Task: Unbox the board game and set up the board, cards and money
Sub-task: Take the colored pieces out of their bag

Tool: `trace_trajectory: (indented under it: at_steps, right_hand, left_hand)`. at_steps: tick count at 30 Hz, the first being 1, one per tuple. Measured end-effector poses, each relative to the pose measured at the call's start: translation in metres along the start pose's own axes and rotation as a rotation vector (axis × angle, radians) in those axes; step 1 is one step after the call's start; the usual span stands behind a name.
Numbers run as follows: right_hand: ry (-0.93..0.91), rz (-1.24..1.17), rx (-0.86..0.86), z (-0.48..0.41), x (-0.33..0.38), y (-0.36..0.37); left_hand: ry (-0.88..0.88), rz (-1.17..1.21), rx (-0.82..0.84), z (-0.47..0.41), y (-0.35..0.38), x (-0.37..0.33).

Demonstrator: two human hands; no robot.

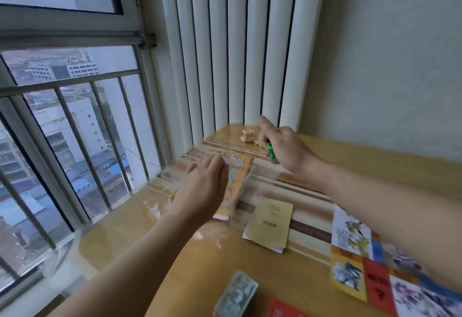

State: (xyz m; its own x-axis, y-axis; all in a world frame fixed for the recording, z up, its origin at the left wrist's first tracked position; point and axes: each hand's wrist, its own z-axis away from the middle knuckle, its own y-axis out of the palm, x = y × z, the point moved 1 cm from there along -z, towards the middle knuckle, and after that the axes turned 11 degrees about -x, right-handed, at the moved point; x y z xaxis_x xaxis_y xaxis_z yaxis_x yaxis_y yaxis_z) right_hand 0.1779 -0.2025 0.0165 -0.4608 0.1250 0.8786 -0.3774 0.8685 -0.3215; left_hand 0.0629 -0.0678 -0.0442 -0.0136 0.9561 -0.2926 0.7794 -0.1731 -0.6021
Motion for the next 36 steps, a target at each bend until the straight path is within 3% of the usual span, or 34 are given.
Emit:
trace_trajectory:
  at_steps: [2,4,8,12,15,18,24,36]
  right_hand:
    - [0.102,-0.087,0.038,0.036,0.009,-0.03]
    - [0.224,-0.175,0.061,0.081,0.01,-0.06]
    - [0.338,-0.118,0.126,0.175,0.002,-0.11]
    - [0.082,0.36,0.189,0.259,-0.024,-0.138]
    - [-0.156,0.665,0.218,0.3,-0.05,-0.146]
    - [-0.262,0.799,0.222,0.319,-0.066,-0.152]
    - [-0.37,0.839,0.23,0.333,-0.078,-0.16]
    - [-0.26,0.858,0.135,0.338,-0.075,-0.165]
  left_hand:
    - [-0.037,0.123,-0.052,0.008,-0.016,-0.029]
    - [-0.074,0.217,0.009,0.026,-0.033,-0.065]
    - [-0.085,0.36,0.378,0.078,-0.052,-0.136]
    - [0.138,0.361,0.63,0.125,-0.046,-0.197]
    - [0.357,0.152,0.658,0.151,-0.028,-0.227]
    - [0.478,-0.022,0.678,0.168,-0.009,-0.245]
    - [0.449,-0.092,0.72,0.176,0.003,-0.259]
    - [0.266,0.094,0.868,0.165,-0.006,-0.251]
